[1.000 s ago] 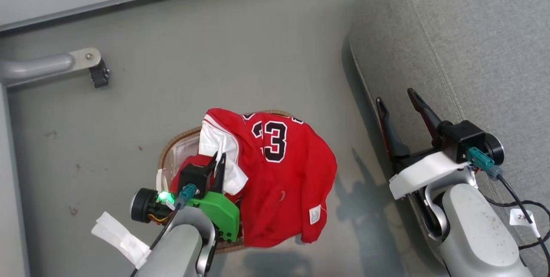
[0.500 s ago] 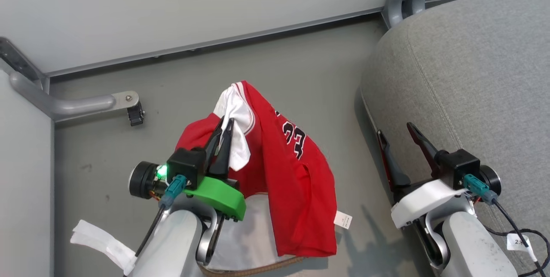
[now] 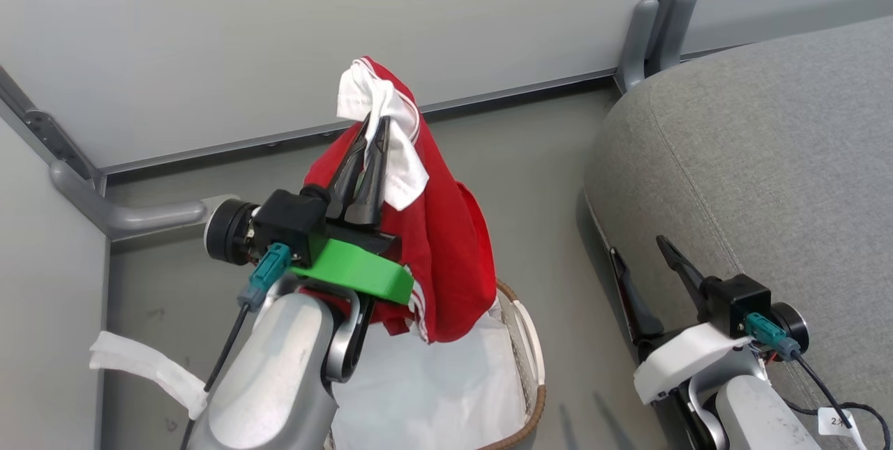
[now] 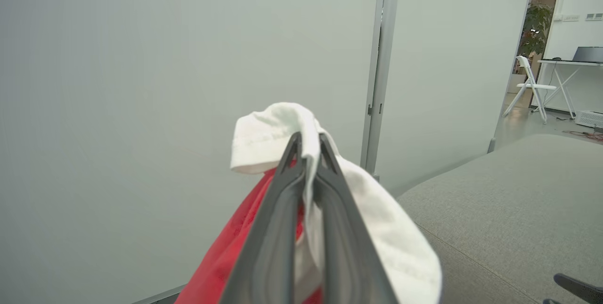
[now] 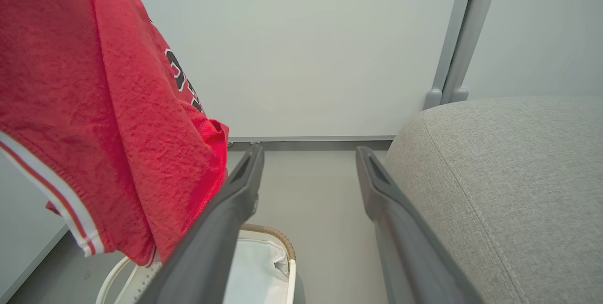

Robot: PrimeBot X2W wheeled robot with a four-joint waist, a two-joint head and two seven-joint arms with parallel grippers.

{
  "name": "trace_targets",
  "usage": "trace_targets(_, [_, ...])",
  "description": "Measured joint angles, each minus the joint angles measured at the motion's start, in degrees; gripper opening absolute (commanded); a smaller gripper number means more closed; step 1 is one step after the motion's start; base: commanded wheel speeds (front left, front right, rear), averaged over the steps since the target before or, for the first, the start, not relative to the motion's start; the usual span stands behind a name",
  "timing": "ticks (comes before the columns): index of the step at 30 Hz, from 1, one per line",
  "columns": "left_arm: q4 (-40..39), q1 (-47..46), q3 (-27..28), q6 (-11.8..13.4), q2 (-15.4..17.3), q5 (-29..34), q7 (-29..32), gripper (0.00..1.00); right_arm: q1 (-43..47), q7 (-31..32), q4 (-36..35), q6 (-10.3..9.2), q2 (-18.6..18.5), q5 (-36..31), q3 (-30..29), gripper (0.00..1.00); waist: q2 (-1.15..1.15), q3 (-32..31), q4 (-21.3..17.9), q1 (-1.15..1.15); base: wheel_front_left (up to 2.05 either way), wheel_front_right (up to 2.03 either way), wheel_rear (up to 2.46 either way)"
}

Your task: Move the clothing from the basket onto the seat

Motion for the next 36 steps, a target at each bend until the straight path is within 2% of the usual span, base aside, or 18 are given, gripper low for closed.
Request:
trace_targets(14, [-2.71, -3.36, -5.03, 3.09, -0.01, -3.85, 0.00, 0.00, 1.86, 0.00, 0.11, 0.00, 0.43, -0.13, 3.82, 1.00, 0.00, -1.87, 0.76, 0.00, 0.00, 0.00, 0.00])
trace_targets(20, [-3.15, -3.66, -6.22, 3.57, 0.00, -4.28, -0.01, 0.00, 1.32, 0.00, -1.12, 0.00, -0.32, -0.60, 11.00, 1.00, 0.00, -1.68, 1.05, 0.00, 0.00, 0.00, 0.00])
trace_targets(29, [-3.59, -4.36, -7.06, 4.05, 0.00, -4.66, 0.00, 0.00, -5.75, 0.00, -2.66, 0.00, -0.69, 0.09, 23.30, 1.00, 0.00, -0.71, 1.60, 0.00, 0.00, 0.00, 0.00])
trace_targets(36, [-3.75, -4.85, -8.47, 4.44, 0.00, -5.23, 0.00, 0.00, -10.83, -0.01, 0.42, 0.00, 0.07, -1.63, 25.85, 1.00, 0.00, -0.26, 2.44, 0.00, 0.00, 0.00, 0.00])
